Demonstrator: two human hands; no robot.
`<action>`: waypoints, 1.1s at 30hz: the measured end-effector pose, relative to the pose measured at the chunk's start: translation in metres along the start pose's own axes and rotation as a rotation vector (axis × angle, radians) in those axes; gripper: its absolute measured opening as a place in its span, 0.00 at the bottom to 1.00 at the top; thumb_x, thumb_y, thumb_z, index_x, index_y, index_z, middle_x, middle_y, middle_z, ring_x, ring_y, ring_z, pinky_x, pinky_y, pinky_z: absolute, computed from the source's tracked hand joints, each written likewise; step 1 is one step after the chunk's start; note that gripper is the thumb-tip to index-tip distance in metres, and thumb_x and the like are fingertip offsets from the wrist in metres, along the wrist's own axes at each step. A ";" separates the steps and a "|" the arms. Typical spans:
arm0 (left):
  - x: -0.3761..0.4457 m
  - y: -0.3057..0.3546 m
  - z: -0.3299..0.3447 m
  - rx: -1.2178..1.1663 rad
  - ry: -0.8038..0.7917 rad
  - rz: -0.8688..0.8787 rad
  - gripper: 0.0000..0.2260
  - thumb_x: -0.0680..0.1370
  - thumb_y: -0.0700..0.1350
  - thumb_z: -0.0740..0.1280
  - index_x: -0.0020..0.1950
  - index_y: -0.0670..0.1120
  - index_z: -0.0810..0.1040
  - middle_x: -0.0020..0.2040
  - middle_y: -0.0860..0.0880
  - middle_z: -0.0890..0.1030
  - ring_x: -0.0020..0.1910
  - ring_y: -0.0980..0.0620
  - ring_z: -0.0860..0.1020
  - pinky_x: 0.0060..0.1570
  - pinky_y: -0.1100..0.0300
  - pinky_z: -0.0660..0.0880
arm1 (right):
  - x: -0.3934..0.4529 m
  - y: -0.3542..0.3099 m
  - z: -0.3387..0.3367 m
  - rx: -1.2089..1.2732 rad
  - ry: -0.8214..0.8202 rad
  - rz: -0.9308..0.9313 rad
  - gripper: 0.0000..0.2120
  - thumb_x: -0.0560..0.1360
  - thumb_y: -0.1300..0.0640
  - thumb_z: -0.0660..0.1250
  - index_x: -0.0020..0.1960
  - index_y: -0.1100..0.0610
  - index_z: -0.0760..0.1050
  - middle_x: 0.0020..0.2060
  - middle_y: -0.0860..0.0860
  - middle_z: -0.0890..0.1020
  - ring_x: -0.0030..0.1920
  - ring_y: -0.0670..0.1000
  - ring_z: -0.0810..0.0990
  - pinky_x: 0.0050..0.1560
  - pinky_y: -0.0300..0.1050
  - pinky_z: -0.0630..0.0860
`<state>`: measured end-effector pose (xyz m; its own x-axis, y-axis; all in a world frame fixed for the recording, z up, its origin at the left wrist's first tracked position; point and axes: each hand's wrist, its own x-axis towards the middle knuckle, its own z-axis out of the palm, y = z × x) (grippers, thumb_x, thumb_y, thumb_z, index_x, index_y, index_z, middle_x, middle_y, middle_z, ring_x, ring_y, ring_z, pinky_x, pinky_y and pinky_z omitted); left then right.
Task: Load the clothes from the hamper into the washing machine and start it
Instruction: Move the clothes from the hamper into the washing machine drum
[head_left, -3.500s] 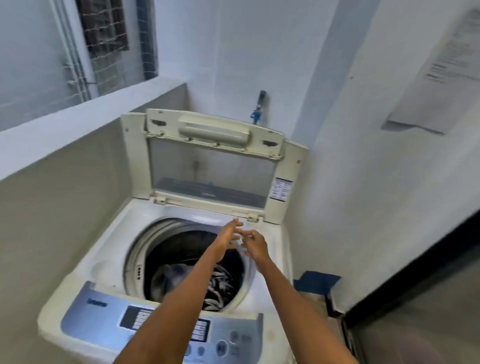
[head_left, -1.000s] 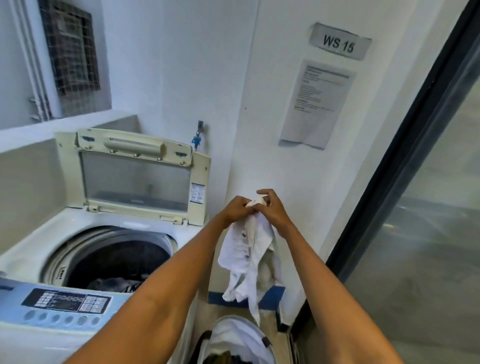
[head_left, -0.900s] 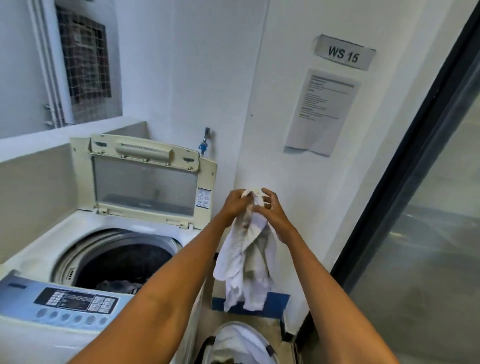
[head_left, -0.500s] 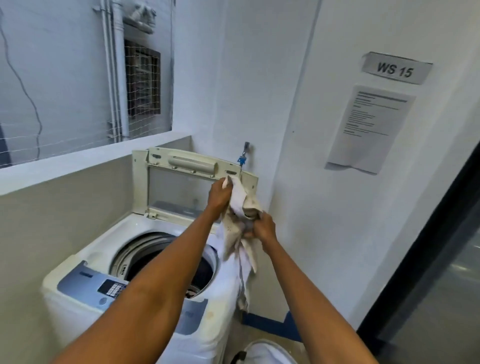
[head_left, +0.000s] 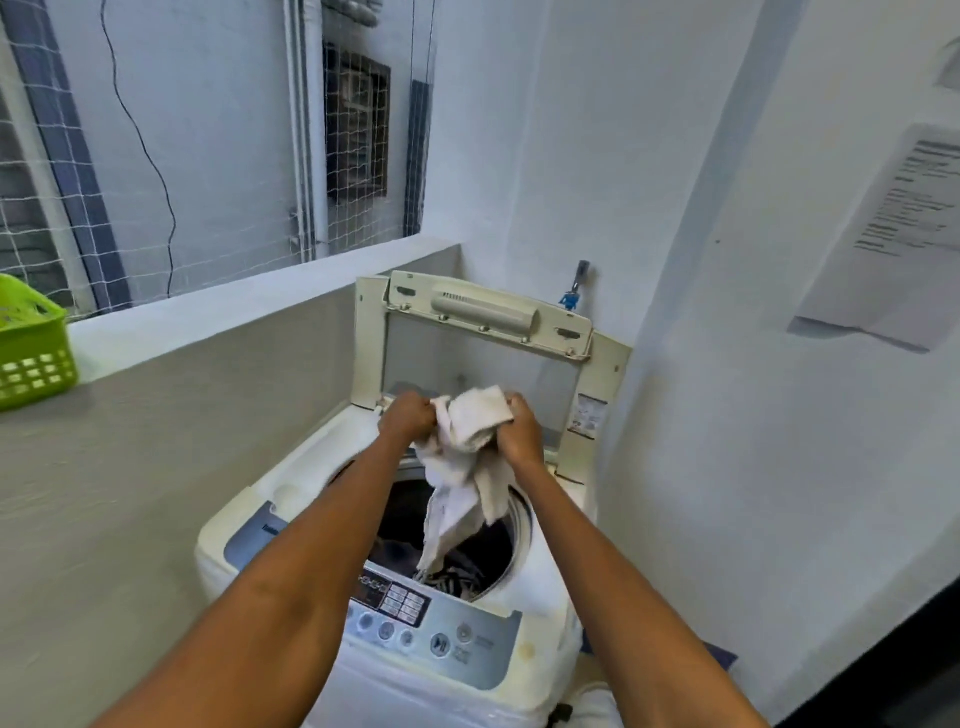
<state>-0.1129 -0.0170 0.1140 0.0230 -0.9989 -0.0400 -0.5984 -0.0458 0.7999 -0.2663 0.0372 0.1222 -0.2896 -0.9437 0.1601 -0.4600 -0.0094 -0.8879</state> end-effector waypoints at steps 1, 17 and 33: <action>0.006 -0.016 0.004 0.058 -0.035 -0.036 0.15 0.78 0.44 0.61 0.60 0.37 0.76 0.60 0.38 0.78 0.59 0.40 0.77 0.56 0.51 0.73 | 0.001 0.020 0.013 -0.096 -0.051 0.034 0.12 0.78 0.54 0.60 0.60 0.55 0.75 0.58 0.54 0.80 0.57 0.56 0.78 0.50 0.46 0.72; 0.036 -0.143 0.107 -0.455 -0.621 -0.501 0.18 0.83 0.52 0.53 0.60 0.40 0.73 0.50 0.43 0.79 0.48 0.47 0.77 0.47 0.57 0.73 | 0.007 0.173 0.133 -0.172 -0.367 0.594 0.23 0.76 0.63 0.58 0.70 0.56 0.66 0.66 0.57 0.72 0.61 0.57 0.75 0.55 0.47 0.76; -0.078 0.045 0.288 -0.483 -0.850 -0.180 0.10 0.80 0.47 0.59 0.49 0.43 0.76 0.47 0.43 0.79 0.42 0.48 0.77 0.42 0.58 0.76 | -0.051 0.228 -0.120 0.013 0.155 0.690 0.04 0.79 0.55 0.58 0.49 0.54 0.70 0.48 0.55 0.79 0.50 0.59 0.81 0.48 0.54 0.81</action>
<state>-0.3721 0.0602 -0.0194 -0.6134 -0.6496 -0.4492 -0.2474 -0.3822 0.8904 -0.4572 0.1227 -0.0370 -0.6283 -0.6777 -0.3819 -0.1185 0.5686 -0.8140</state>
